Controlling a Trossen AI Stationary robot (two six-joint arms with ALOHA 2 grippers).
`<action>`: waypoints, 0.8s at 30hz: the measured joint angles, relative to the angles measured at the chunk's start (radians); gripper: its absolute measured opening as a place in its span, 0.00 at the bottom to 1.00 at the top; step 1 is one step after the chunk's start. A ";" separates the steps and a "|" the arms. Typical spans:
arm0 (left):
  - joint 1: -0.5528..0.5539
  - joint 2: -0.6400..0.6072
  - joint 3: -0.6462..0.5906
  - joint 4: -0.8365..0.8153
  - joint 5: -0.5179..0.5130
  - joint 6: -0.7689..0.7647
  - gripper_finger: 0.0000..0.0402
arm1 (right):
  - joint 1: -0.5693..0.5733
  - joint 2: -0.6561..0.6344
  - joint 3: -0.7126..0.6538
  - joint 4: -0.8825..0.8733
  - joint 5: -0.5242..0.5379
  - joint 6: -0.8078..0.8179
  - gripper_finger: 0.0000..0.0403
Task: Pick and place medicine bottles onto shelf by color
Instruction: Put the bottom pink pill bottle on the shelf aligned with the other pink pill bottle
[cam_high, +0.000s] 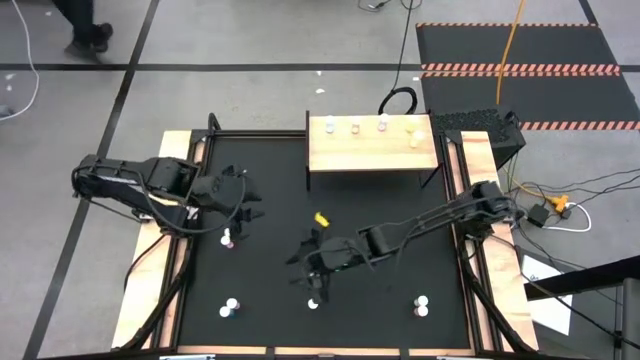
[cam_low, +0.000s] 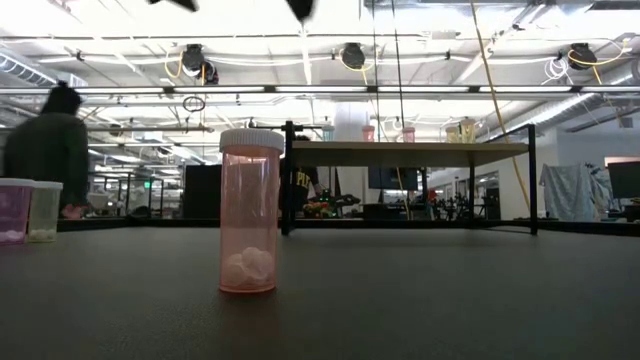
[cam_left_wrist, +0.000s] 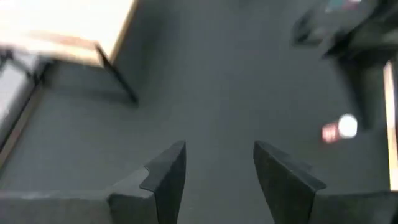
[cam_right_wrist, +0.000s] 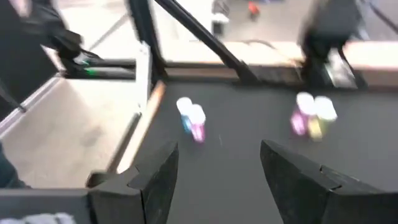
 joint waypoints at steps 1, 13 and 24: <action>-0.019 -0.001 0.000 -0.045 -0.001 -0.029 0.47 | -0.008 0.029 0.054 0.001 -0.024 -0.040 0.56; -0.263 -0.071 0.000 -0.342 -0.164 -0.550 0.47 | -0.162 0.153 0.239 -0.012 -0.302 -0.214 0.56; -0.591 -0.013 0.000 -0.388 -0.114 -1.062 0.47 | -0.174 0.254 0.240 0.205 -0.304 -0.196 0.56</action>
